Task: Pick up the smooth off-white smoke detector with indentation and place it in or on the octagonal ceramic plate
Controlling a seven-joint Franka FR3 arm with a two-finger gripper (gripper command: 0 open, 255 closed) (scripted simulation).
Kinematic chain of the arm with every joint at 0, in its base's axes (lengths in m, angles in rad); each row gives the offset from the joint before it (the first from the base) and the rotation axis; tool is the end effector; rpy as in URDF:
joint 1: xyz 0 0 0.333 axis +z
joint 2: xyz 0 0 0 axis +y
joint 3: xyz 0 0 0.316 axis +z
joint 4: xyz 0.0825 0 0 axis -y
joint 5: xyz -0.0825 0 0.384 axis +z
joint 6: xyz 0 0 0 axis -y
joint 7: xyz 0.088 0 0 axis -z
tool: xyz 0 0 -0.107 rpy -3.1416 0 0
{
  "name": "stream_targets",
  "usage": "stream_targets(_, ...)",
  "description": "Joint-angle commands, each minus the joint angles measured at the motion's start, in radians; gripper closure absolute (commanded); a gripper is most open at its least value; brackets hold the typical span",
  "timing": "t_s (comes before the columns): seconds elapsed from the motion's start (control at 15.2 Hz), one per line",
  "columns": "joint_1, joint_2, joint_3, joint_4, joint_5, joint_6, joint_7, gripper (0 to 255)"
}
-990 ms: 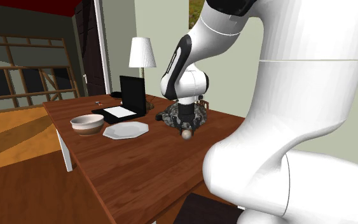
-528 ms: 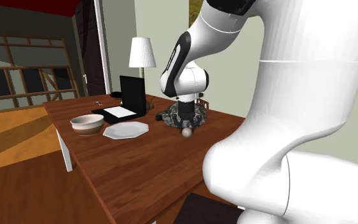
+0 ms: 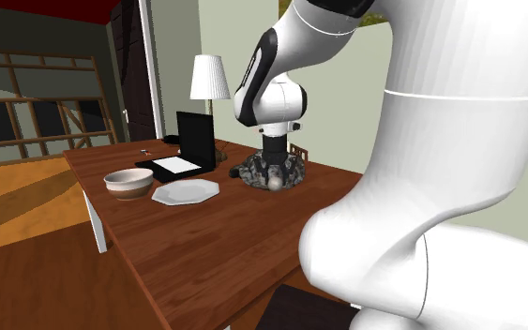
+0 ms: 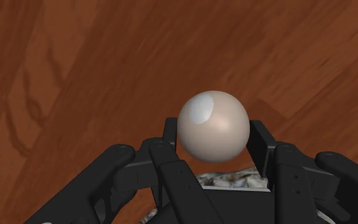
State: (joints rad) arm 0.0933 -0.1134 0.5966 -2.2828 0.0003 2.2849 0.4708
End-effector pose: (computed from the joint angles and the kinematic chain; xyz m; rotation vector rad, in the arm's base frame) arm 0.3924 0.3275 0.4019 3.1171 0.3427 0.1805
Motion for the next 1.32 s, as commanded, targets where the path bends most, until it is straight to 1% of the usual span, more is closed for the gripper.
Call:
stream_targets(0.0, 0.001, -0.015, -0.004, 0.016, 0.011, -0.029, -0.010, 255)
stream_targets(0.26, 0.003, -0.042, -0.011, 0.048, 0.029, -0.084, -0.026, 255)
stream_targets(0.33, 0.003, -0.043, -0.011, 0.048, 0.029, -0.085, -0.026, 255)
stream_targets(0.4, 0.008, -0.020, 0.006, 0.073, 0.013, -0.090, 0.007, 255)
stream_targets(0.66, 0.037, 0.087, 0.072, 0.182, -0.069, -0.118, 0.147, 255)
stream_targets(0.86, 0.075, 0.182, 0.108, 0.277, -0.147, -0.149, 0.254, 255)
stream_targets(1.06, 0.131, 0.286, 0.129, 0.386, -0.230, -0.192, 0.356, 255)
stream_targets(1.25, 0.207, 0.394, 0.132, 0.508, -0.309, -0.245, 0.445, 255)
